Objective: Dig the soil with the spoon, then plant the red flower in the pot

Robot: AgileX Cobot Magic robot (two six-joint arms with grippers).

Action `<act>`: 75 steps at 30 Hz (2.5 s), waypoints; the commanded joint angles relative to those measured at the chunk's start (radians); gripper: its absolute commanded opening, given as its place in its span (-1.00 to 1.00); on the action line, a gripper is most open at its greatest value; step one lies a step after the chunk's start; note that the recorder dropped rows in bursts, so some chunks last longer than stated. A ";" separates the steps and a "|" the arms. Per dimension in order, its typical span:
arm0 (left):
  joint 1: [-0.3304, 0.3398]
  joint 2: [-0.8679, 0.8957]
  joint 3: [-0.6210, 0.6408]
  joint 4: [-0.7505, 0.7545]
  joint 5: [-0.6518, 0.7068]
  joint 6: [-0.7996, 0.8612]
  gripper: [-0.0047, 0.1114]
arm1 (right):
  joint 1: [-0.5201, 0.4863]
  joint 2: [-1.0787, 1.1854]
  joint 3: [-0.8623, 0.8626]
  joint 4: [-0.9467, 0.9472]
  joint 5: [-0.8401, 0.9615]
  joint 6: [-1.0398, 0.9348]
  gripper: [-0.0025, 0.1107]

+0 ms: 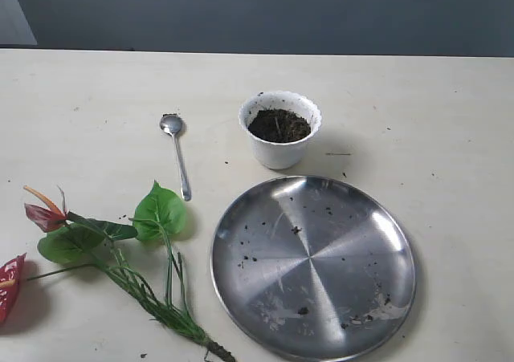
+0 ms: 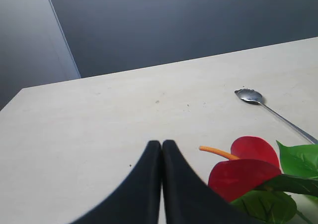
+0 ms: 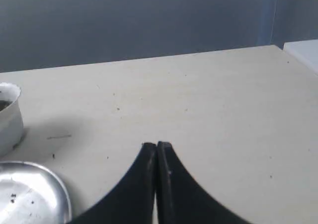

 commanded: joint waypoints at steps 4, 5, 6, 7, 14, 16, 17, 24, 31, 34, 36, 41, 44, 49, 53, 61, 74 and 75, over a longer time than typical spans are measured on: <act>-0.002 0.003 -0.003 -0.005 -0.007 -0.004 -0.89 | -0.004 -0.004 0.002 0.130 -0.348 0.018 -0.97; -0.002 0.003 -0.003 -0.005 -0.007 -0.004 -0.89 | -0.004 -0.004 0.002 0.204 -0.384 0.040 -0.97; -0.002 0.003 -0.003 -0.005 -0.007 -0.004 -0.89 | -0.004 -0.004 0.002 0.293 -0.412 0.069 -0.97; -0.002 0.003 -0.003 -0.005 -0.007 -0.004 -0.89 | -0.004 -0.004 0.002 0.397 -0.422 0.101 -0.97; -0.002 0.003 -0.003 -0.005 -0.007 -0.004 -0.89 | -0.004 -0.004 0.002 0.640 -0.145 0.190 -0.97; -0.002 0.003 -0.003 -0.005 -0.007 -0.004 -0.89 | -0.004 -0.004 0.002 0.642 -0.088 0.137 -0.97; -0.002 0.003 -0.003 -0.005 -0.007 -0.004 -0.89 | -0.004 -0.004 -0.011 0.650 -0.052 0.077 -0.97; -0.002 0.003 -0.003 -0.005 -0.007 -0.004 -0.89 | -0.004 0.101 -0.272 0.770 0.014 -0.443 -0.97; -0.002 0.003 -0.003 -0.005 -0.007 -0.004 -0.89 | -0.004 0.594 -0.684 0.772 0.260 -0.680 -0.97; -0.002 0.003 -0.003 -0.005 -0.007 -0.004 -0.89 | 0.012 0.826 -0.849 0.794 0.342 -0.726 -0.97; -0.002 0.003 -0.003 -0.005 -0.007 -0.004 -0.89 | 0.059 0.965 -0.956 0.805 0.349 -0.739 -0.97; -0.002 0.003 -0.003 -0.005 -0.007 -0.004 -0.89 | 0.240 1.245 -1.191 0.738 0.351 -0.729 -0.97; -0.002 0.003 -0.003 -0.005 -0.007 -0.004 -0.89 | 0.388 1.415 -1.309 0.610 0.347 -0.620 -0.97; -0.002 0.003 -0.003 -0.005 -0.007 -0.004 -0.89 | 0.605 1.688 -1.508 0.239 0.383 -0.350 -0.97; -0.002 0.003 -0.003 -0.005 -0.007 -0.004 -0.89 | 0.726 1.917 -1.680 0.142 0.484 -0.286 -0.97; -0.002 0.003 -0.003 -0.005 -0.007 -0.004 -0.89 | 0.819 2.239 -2.018 0.136 0.679 -0.283 -0.41; -0.002 0.003 -0.003 -0.005 -0.007 -0.004 -0.89 | 0.835 2.485 -2.288 0.002 0.817 -0.110 -0.16; -0.002 0.003 -0.003 -0.005 -0.007 -0.004 -0.89 | 0.835 2.498 -2.299 0.005 0.817 -0.110 -0.16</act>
